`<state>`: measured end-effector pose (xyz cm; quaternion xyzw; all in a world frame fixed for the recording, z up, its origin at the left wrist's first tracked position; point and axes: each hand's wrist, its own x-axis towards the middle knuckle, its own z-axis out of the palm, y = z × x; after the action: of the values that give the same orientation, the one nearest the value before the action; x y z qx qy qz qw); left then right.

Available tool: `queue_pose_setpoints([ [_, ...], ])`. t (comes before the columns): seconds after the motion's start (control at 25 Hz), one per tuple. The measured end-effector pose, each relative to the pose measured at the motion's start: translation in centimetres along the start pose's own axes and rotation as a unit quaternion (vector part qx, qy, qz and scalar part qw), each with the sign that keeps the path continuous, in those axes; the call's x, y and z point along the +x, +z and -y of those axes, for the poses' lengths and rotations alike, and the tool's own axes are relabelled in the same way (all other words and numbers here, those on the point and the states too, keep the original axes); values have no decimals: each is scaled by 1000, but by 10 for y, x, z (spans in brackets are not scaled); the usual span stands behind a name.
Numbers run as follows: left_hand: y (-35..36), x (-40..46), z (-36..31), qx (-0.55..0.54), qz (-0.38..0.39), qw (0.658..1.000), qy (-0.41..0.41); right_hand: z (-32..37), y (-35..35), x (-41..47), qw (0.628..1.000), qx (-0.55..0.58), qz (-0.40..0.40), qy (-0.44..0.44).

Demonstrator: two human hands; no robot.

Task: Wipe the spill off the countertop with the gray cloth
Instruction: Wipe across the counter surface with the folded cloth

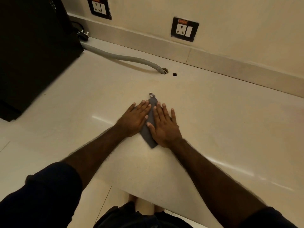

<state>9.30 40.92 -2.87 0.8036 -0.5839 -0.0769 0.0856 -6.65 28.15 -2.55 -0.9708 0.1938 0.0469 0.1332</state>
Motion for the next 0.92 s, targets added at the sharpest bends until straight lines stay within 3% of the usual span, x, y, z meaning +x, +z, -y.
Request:
queue_pose_setpoints([
  [0.36,1,-101,-55,46,20,992,-117,20,16,-67,992,-10,-11,-122],
  [0.56,28,-109,-110,51,11,998,-41,-21,22,-133,994,-21,-21,-103],
  [0.92,56,17,-224,76,24,987,137,-140,-8,-215,993,-37,-16,108],
])
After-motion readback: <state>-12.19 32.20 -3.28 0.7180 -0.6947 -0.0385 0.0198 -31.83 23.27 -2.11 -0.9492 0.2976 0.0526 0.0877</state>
